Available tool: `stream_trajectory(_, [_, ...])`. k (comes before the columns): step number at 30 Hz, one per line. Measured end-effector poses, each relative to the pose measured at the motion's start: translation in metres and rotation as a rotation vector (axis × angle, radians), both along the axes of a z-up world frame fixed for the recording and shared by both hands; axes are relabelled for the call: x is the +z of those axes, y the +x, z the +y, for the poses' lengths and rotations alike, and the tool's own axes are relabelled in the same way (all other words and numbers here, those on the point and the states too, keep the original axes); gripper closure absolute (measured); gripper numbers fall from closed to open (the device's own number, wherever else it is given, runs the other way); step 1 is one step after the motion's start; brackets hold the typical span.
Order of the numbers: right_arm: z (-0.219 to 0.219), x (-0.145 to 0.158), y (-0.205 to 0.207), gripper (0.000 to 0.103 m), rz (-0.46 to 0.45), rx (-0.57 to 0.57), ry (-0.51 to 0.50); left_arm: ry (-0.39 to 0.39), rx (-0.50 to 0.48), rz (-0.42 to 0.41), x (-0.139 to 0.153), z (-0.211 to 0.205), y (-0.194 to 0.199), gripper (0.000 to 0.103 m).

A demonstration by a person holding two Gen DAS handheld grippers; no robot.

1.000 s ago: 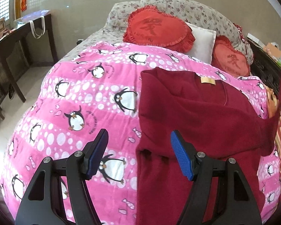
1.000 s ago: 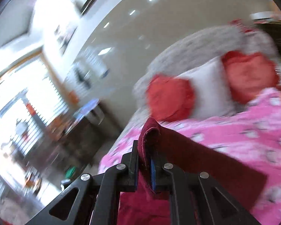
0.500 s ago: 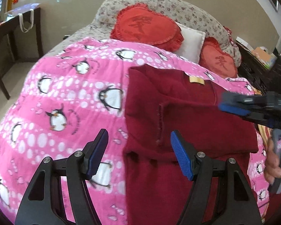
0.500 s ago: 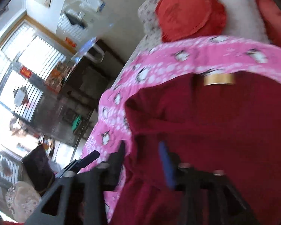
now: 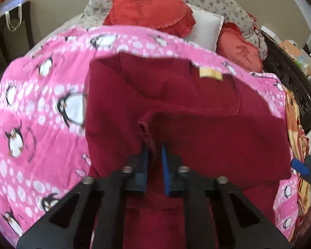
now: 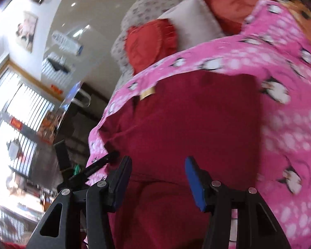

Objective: Fold small clothes

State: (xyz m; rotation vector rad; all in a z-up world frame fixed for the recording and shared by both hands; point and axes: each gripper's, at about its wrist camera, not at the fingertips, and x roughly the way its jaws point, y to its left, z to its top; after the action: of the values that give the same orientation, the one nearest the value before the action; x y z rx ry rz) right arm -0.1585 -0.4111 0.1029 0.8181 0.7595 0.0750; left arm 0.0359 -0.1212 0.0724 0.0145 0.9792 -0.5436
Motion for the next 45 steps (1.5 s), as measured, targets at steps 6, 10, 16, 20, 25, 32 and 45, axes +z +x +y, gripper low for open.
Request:
stream_trajectory(6, [-0.021, 0.010, -0.014, 0.052, -0.010, -0.075, -0.023, -0.029, 0.086, -0.123, 0.047, 0.042, 0.014, 0.098])
stream_trajectory(10, [-0.014, 0.011, 0.000, 0.052, -0.002, -0.076, -0.039, -0.020, 0.087, -0.016, 0.027, 0.061, 0.024, 0.098])
stream_trajectory(16, [-0.005, 0.003, 0.006, 0.052, -0.002, -0.049, -0.005, -0.078, 0.053, 0.098, 0.005, 0.055, 0.014, 0.096])
stream_trajectory(20, [-0.001, -0.002, 0.005, 0.052, 0.024, -0.031, -0.006, -0.036, -0.014, 0.078, 0.001, 0.035, 0.001, 0.096])
stream_trajectory(25, [-0.003, -0.006, 0.000, 0.052, 0.033, -0.036, 0.002, -0.008, -0.040, 0.050, 0.002, 0.027, -0.011, 0.079])
stream_trajectory(32, [-0.011, -0.013, -0.005, 0.052, 0.039, -0.051, 0.029, -0.174, 0.060, 0.050, 0.014, 0.058, -0.011, 0.032])
stream_trajectory(45, [-0.016, -0.011, -0.017, 0.052, 0.049, -0.082, 0.027, 0.013, -0.023, 0.076, -0.011, -0.010, 0.003, 0.095])
